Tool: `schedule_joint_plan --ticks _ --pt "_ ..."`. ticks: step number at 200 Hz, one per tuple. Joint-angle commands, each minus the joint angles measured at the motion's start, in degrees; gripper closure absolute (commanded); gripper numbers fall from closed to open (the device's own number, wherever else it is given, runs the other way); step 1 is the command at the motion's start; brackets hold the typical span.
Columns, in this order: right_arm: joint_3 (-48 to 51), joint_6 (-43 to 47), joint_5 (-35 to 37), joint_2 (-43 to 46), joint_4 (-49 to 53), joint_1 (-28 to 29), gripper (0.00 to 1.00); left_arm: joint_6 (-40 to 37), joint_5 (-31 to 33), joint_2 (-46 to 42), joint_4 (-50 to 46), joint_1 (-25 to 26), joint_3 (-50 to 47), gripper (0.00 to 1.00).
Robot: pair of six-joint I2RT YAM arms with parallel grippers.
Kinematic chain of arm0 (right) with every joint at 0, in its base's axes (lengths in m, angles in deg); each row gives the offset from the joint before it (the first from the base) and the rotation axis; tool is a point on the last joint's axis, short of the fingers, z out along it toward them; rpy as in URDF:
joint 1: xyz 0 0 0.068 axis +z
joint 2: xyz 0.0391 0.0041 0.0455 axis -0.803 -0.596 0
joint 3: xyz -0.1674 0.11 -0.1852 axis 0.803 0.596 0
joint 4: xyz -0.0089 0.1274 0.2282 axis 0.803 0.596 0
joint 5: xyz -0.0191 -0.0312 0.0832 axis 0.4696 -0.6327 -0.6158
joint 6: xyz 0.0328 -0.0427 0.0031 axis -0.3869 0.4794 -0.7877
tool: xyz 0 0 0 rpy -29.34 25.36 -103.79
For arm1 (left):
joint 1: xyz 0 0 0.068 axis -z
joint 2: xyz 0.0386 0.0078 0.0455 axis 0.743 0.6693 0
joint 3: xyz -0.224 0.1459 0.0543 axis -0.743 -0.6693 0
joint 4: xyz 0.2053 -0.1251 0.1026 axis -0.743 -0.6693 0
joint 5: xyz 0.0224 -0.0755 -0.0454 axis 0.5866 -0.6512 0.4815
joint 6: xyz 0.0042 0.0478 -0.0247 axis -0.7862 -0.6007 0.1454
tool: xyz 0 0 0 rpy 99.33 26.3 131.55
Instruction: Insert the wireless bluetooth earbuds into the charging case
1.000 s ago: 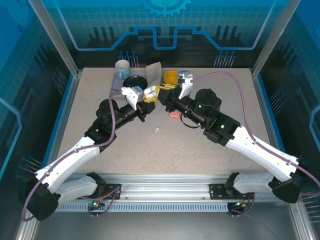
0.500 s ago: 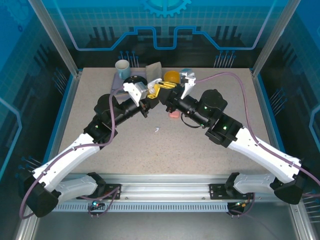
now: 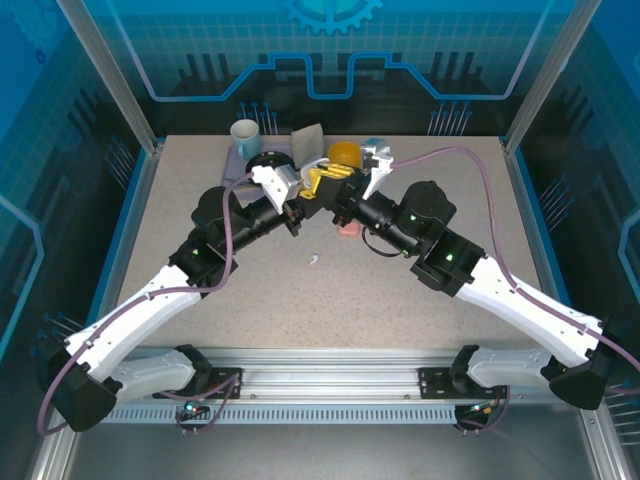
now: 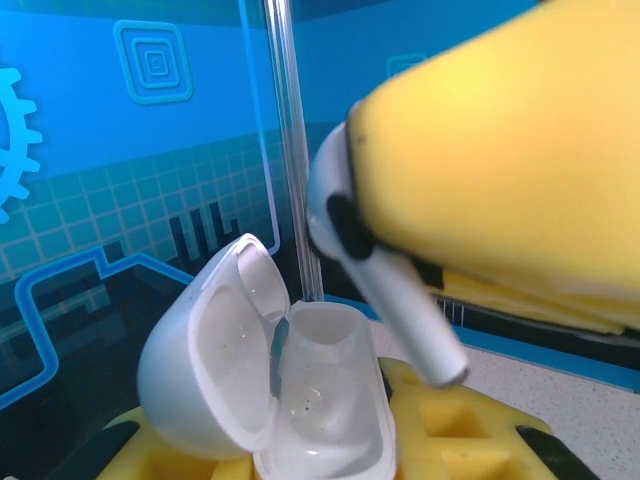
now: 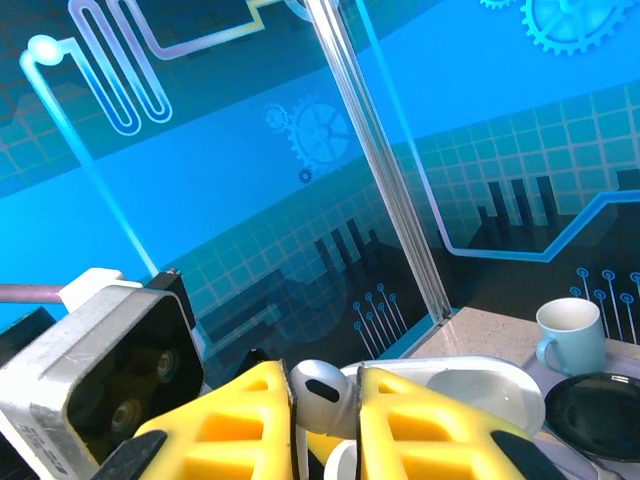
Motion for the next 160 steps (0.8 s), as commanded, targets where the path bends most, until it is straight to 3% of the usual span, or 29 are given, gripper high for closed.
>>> schedule_joint_plan --ticks 1,160 --pt "0.6 -0.4 0.8 -0.3 -2.4 0.5 0.83 0.2 -0.2 0.4 0.6 0.6 2.5 1.00" --pt "0.8 3.6 5.2 -2.2 0.3 0.8 0.83 3.9 0.6 -0.6 0.6 0.7 2.3 1.00"
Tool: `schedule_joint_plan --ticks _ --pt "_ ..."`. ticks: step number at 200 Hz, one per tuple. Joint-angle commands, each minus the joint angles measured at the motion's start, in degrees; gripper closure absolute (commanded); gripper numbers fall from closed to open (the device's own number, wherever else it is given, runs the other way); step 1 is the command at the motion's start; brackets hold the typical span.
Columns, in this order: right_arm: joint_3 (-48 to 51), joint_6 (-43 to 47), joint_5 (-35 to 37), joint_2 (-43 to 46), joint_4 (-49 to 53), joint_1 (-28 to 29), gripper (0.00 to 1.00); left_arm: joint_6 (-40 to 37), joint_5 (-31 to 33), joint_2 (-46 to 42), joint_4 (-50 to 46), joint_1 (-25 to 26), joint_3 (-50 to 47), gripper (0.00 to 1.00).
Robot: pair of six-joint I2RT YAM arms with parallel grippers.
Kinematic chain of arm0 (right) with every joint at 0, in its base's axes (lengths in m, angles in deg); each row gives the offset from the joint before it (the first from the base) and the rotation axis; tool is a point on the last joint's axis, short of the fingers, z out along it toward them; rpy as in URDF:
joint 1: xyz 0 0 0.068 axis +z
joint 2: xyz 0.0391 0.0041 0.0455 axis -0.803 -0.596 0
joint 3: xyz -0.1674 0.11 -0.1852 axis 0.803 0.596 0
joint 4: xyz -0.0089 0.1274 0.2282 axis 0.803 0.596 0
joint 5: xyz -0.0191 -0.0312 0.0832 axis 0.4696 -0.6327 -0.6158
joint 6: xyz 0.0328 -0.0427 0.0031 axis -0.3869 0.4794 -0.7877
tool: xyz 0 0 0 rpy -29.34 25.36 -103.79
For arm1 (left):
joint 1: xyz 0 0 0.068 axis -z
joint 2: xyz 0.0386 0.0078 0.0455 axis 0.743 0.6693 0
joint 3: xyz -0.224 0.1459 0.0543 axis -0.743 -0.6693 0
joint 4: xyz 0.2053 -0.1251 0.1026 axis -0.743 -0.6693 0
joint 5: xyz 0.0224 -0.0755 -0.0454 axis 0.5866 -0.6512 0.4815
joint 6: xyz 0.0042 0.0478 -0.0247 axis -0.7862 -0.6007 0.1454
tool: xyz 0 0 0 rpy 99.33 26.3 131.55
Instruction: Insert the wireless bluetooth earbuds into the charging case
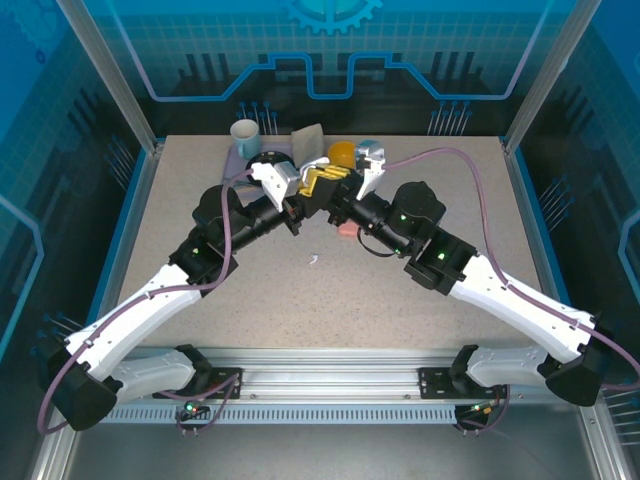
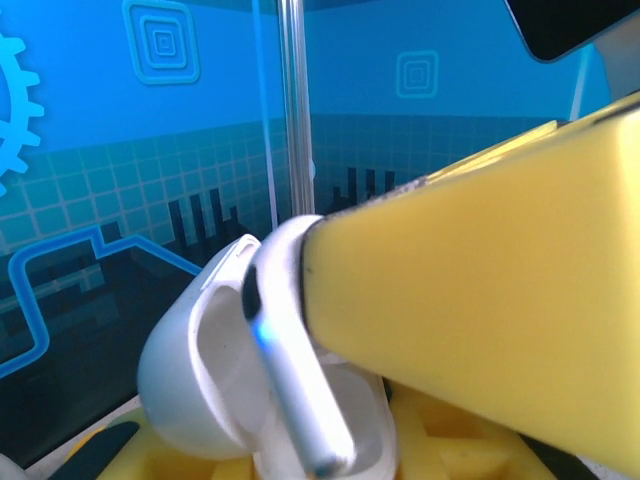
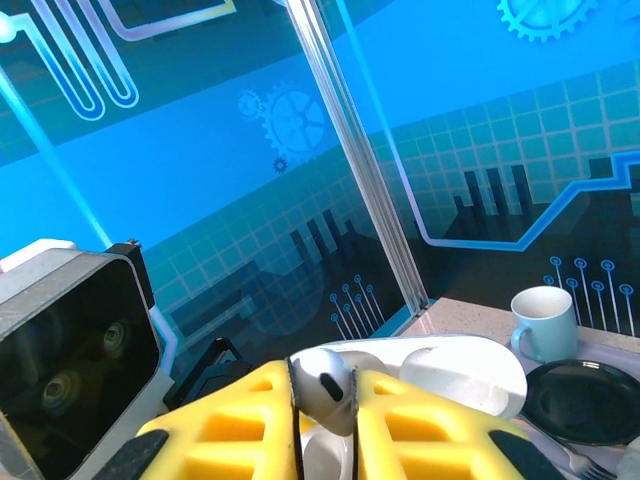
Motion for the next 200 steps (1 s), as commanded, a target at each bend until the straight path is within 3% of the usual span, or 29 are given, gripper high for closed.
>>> schedule_joint_plan --ticks 1,53,90,145,200 --pt "0.2 2.4 2.7 -0.5 0.6 0.7 0.83 0.7 -0.3 -0.7 1.9 0.6 1.9 1.00" --pt "-0.1 2.6 2.8 0.0 2.1 0.9 0.83 0.8 0.4 0.0 0.8 0.6 2.3 1.00" --pt "0.0 2.3 2.5 0.5 2.9 0.8 0.91 1.0 2.1 1.0 0.3 0.6 1.5 1.00" --pt "0.9 1.4 2.9 1.3 4.6 0.6 0.95 2.4 6.4 2.0 0.6 0.6 -1.3 1.00" --pt "4.1 -1.0 4.6 1.2 6.8 -0.3 0.96 7.3 7.1 3.6 3.6 0.5 -5.5 1.00"
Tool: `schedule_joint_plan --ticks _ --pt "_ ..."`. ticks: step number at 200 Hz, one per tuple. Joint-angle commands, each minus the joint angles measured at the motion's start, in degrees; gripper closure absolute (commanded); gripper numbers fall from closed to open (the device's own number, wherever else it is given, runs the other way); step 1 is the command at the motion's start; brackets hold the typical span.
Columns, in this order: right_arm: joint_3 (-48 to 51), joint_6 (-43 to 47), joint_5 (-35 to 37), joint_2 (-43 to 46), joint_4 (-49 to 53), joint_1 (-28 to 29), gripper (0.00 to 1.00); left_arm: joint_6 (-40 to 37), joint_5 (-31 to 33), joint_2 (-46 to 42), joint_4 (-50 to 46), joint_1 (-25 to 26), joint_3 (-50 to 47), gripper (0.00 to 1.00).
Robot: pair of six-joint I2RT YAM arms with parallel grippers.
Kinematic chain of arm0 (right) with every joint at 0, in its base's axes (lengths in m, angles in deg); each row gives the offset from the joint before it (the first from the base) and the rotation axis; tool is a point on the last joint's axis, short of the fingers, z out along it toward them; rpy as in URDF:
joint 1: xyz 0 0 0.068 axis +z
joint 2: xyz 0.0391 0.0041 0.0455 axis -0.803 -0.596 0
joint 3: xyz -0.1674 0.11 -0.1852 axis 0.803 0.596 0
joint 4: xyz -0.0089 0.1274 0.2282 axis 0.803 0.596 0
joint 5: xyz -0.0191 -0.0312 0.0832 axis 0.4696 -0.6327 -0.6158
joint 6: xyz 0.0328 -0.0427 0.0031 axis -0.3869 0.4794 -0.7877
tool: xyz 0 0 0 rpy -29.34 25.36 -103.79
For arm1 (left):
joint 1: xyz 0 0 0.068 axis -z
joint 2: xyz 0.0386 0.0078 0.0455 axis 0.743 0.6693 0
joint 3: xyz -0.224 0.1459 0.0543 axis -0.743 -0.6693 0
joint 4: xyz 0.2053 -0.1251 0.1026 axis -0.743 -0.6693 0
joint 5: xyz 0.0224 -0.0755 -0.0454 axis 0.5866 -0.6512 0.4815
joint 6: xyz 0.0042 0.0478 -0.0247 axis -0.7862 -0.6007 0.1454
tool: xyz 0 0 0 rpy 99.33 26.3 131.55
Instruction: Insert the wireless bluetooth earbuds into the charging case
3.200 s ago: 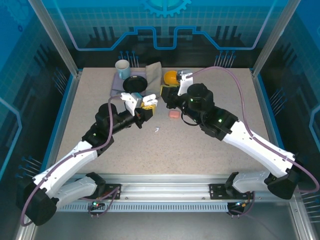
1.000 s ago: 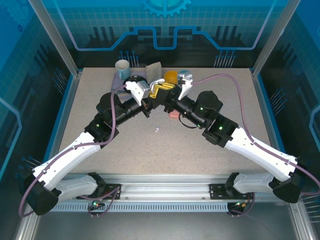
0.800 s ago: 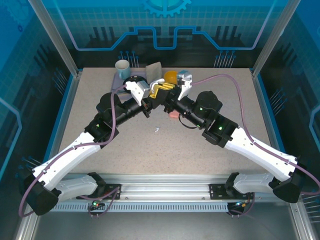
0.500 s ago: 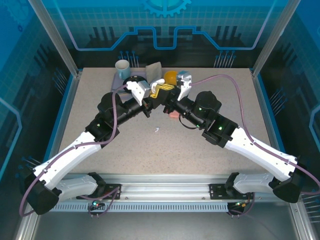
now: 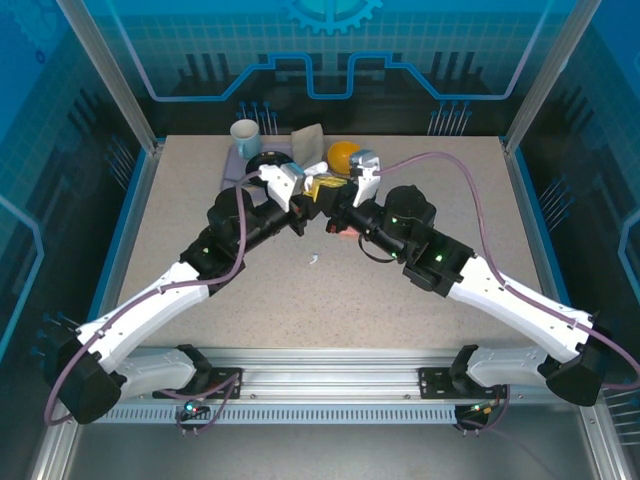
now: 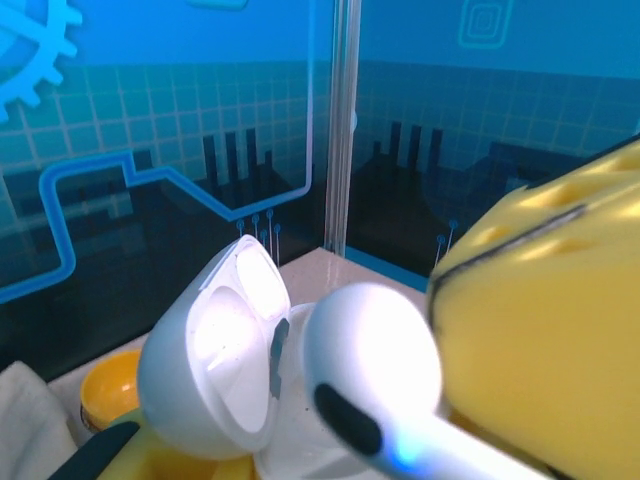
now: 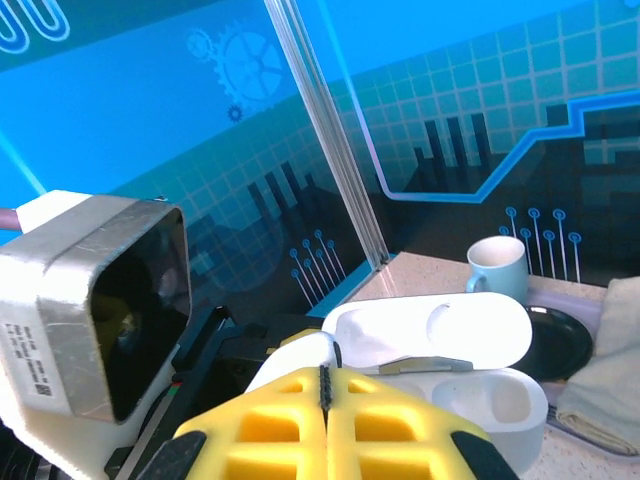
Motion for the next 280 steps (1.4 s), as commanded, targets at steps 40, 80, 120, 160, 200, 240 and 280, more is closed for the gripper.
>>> schedule_joint_plan --ticks 40,80,120,160,200,240,280 --pt "6.5 -4.1 4.2 1.8 1.8 -1.4 0.98 5.4 2.4 1.1 4.8 0.4 -6.8 1.00" --pt "10.2 -6.3 6.1 3.8 3.0 -3.0 0.98 4.6 4.9 1.0 4.1 0.3 -10.6 1.00" --pt "15.1 -8.8 7.0 5.6 5.2 -5.2 0.99 4.7 6.5 1.1 3.2 -0.1 -13.5 1.00" --pt "22.6 -10.0 8.0 5.2 7.8 -6.4 0.99 4.7 8.6 -0.9 1.9 -1.2 -15.9 1.00" --pt "27.6 -7.9 7.9 -0.4 8.2 -6.7 1.00 5.4 8.9 -4.9 -0.3 -4.6 -16.1 1.00" --pt "27.2 -3.6 7.4 -9.2 8.7 -6.5 1.00 5.3 9.0 -7.6 -2.1 -5.8 -15.3 1.00" --pt "24.1 0.0 5.7 -17.4 9.5 -6.1 1.00 5.6 9.1 -9.0 -2.3 -6.4 -15.4 1.00"
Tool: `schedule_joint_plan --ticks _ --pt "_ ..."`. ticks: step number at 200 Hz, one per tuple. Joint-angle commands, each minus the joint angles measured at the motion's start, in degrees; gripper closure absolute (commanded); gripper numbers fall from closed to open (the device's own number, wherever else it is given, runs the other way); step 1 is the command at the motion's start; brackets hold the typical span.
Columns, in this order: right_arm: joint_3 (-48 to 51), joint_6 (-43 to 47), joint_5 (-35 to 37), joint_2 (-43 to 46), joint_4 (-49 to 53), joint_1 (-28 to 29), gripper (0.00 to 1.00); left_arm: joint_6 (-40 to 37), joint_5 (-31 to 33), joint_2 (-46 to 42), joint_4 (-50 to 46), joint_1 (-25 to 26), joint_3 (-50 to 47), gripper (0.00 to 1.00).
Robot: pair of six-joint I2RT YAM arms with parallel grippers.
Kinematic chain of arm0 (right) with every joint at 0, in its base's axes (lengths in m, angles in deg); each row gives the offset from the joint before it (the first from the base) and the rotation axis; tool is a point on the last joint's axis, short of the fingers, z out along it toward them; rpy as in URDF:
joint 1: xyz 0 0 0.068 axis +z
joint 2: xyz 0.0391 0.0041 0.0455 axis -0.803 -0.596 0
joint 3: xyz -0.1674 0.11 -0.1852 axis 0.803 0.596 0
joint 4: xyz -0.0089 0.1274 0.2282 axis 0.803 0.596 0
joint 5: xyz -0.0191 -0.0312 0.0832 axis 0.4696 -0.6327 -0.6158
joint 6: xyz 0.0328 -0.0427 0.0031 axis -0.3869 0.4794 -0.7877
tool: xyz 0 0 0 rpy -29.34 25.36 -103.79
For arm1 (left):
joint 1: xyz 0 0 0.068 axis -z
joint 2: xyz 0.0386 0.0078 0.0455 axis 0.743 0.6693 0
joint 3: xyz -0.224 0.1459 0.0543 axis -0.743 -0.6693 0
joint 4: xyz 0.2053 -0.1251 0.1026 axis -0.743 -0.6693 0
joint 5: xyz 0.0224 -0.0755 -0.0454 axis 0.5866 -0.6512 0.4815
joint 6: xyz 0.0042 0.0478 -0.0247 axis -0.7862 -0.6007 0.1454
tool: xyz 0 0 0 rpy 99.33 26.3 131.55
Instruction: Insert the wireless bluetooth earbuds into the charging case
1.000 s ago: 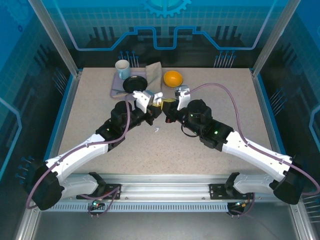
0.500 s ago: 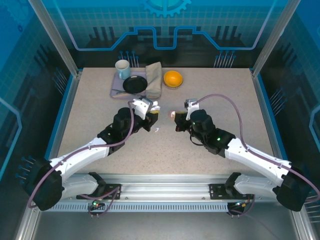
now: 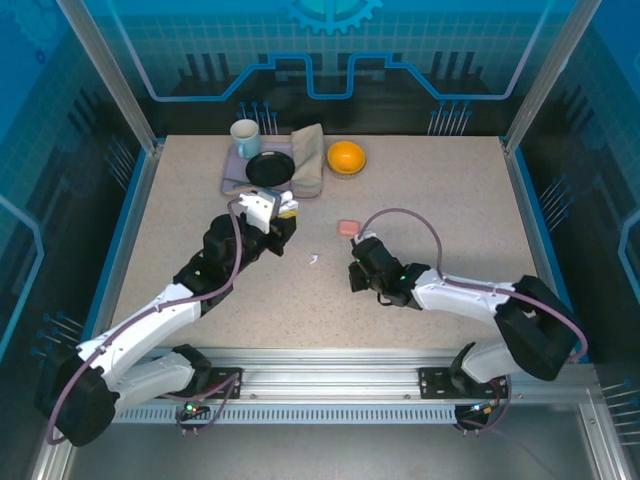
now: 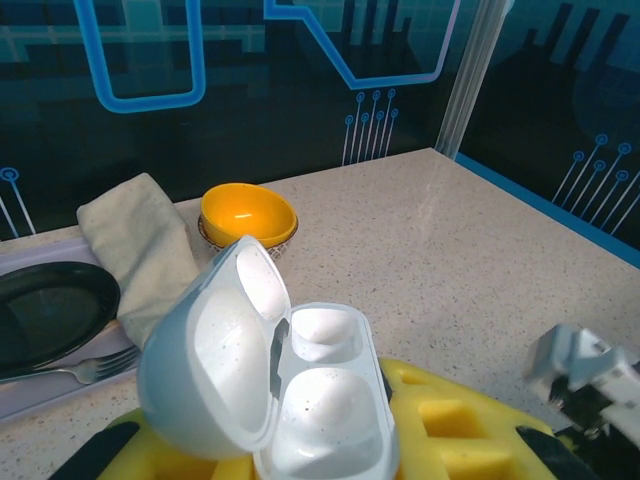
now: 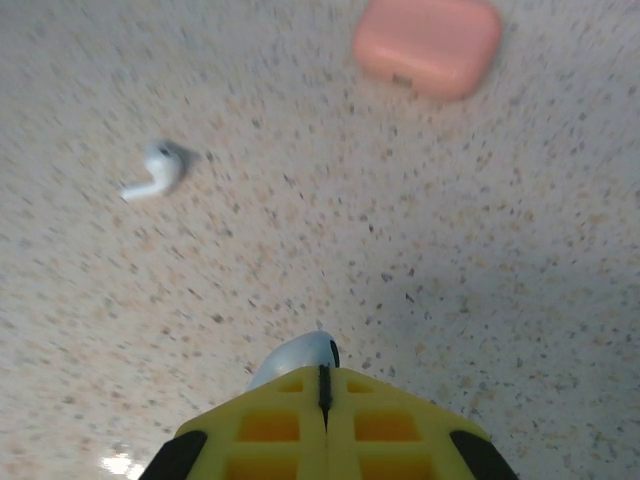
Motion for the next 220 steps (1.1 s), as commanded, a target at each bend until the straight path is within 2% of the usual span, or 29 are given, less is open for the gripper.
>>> schedule_joint_plan --ticks 1,53,84,111,132,157,175,190,220 --pt "-3.0 3.5 -0.8 -3.5 0.9 0.0 1.00 1.4 0.8 -1.5 -0.5 -0.7 0.6 1.00" --pt "-6.3 4.2 -2.0 -10.6 2.2 0.1 0.98 1.5 0.6 -2.6 -0.6 -1.2 0.4 1.00" --pt "-7.9 3.0 -2.3 -11.3 4.0 -0.2 0.79 1.5 0.6 -3.0 -0.5 -1.4 0.2 1.00" --pt "-9.0 -1.3 -2.2 -8.0 7.7 -0.6 0.52 1.6 0.5 -3.2 -0.7 -1.5 0.3 1.00" --pt "-10.6 -10.0 -3.0 -4.4 13.9 -1.2 0.33 2.0 0.7 -3.3 -0.8 -1.6 0.7 1.00" --pt "-16.4 -24.8 -5.2 -4.9 26.2 -1.5 0.22 2.9 1.8 -3.3 -1.5 -1.9 1.7 1.00" --pt "-18.4 -36.4 -7.7 -6.7 32.2 -1.5 0.21 3.3 3.2 -3.1 -2.5 -2.1 2.7 1.00" --pt "-18.3 -44.8 -9.8 -7.3 32.3 -1.3 0.20 3.4 4.5 -3.0 -3.1 -2.2 3.3 1.00" --pt "-21.4 -59.1 -8.3 -9.8 36.6 0.0 0.20 3.4 5.4 -3.0 -3.3 -2.3 3.9 1.00"
